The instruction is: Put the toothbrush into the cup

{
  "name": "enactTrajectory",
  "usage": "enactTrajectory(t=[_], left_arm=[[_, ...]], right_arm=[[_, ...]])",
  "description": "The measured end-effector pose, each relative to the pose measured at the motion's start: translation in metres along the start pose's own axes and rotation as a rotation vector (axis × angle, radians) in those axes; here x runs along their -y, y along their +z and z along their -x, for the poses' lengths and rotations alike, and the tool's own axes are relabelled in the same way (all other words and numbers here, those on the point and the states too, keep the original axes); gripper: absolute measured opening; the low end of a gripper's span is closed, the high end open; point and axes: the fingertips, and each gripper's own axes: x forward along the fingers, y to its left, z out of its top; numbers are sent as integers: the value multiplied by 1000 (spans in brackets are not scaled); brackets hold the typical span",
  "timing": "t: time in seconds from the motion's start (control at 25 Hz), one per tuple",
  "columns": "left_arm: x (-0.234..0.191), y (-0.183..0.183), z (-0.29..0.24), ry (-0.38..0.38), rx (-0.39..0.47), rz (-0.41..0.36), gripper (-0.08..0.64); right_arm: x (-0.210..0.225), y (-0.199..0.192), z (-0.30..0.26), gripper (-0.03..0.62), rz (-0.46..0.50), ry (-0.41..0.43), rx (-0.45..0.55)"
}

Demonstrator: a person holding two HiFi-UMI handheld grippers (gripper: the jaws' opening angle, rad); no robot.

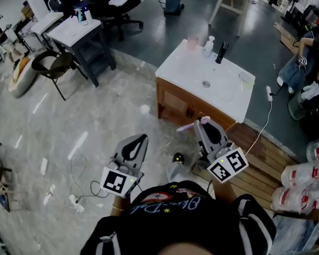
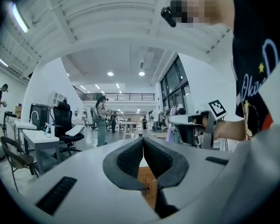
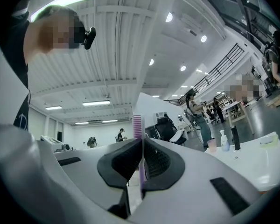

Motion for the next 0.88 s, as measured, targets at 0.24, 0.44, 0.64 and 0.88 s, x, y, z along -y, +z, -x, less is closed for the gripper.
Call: enactTrajectory(t=[0.24, 0.44, 0.64, 0.88], left_arm=[[-21, 3, -58, -2, -14, -12, 3], [-27, 8, -105, -14, -32, -31, 2], [-27, 11, -150, -42, -35, -58, 2], [-29, 17, -202, -55, -12, -62, 2]], right_arm=[[53, 10, -31, 11, -6, -8, 13], [100, 24, -44, 11, -13, -28, 36], [140, 31, -51, 11, -20, -47, 53], [183, 42, -57, 11, -15, -58, 66]])
